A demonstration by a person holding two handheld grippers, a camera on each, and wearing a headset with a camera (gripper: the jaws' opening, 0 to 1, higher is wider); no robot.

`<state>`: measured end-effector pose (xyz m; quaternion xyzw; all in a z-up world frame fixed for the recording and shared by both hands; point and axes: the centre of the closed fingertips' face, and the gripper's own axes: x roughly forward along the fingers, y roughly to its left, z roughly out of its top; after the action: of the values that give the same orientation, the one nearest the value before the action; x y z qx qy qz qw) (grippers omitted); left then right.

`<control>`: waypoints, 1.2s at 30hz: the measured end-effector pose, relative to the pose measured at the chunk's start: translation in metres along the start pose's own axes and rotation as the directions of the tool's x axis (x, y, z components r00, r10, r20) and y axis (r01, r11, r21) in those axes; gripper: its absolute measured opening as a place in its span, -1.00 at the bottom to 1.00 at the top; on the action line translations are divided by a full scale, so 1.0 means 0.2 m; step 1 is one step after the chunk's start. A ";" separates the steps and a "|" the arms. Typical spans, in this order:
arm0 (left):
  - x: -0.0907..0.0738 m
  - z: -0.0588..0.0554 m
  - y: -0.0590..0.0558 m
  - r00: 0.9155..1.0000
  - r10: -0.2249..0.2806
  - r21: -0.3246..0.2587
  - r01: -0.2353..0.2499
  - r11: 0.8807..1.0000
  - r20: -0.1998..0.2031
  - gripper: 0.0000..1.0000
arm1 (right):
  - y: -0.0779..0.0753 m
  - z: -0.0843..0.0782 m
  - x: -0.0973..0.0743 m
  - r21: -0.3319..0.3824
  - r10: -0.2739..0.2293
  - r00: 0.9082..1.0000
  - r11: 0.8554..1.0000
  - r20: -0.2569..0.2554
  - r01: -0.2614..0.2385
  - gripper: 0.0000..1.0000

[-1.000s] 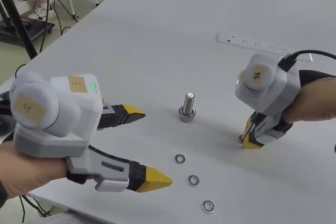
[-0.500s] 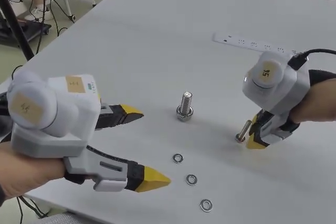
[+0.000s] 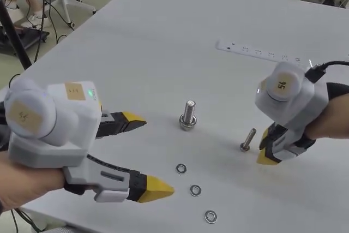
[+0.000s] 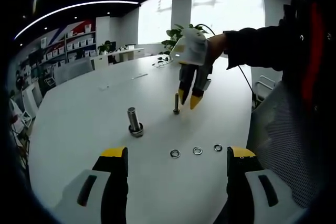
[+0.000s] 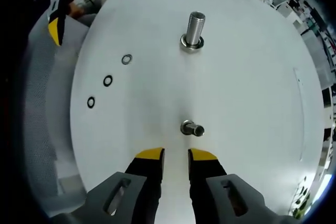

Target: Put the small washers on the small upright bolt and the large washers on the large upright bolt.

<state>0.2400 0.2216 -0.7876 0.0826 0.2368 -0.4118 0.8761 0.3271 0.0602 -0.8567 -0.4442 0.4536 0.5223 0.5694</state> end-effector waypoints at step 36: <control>-0.07 0.05 -0.05 0.999 0.018 0.032 -0.019 0.999 0.035 0.53 | 0.50 0.21 0.02 -0.125 0.097 0.994 0.988 0.054 -0.090 -0.61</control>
<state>0.2277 0.2208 -0.7724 0.0916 0.2141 -0.4087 0.8825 0.2297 0.1071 -0.8551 -0.4406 0.4240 0.5882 0.5293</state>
